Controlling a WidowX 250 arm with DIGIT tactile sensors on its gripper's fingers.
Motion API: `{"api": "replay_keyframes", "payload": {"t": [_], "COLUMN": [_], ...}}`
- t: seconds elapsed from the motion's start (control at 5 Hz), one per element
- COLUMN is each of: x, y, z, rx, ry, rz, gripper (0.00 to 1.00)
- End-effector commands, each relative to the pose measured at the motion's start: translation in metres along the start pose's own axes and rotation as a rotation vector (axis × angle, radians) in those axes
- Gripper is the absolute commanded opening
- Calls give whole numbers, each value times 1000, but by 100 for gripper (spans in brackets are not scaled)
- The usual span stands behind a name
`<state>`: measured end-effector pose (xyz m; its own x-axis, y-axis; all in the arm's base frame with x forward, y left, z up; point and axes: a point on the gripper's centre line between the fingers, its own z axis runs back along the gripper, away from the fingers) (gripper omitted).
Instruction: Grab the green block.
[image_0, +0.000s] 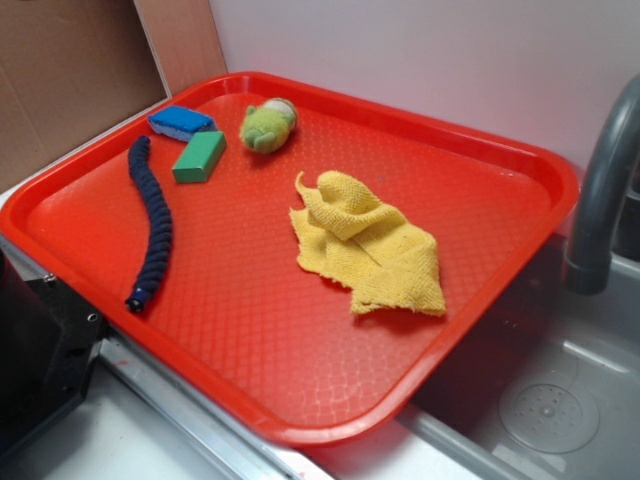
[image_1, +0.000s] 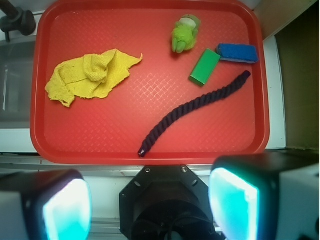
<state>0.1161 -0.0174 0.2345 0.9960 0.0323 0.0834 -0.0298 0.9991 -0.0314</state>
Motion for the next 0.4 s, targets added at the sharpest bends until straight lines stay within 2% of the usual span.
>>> {"api": "replay_keyframes", "payload": {"t": [0.0, 0.2], "x": [0, 11], "y": [0, 9], "z": [0, -11], "rx": [0, -15], "ry": [0, 11], "rz": [0, 200], "gripper": [100, 100]}}
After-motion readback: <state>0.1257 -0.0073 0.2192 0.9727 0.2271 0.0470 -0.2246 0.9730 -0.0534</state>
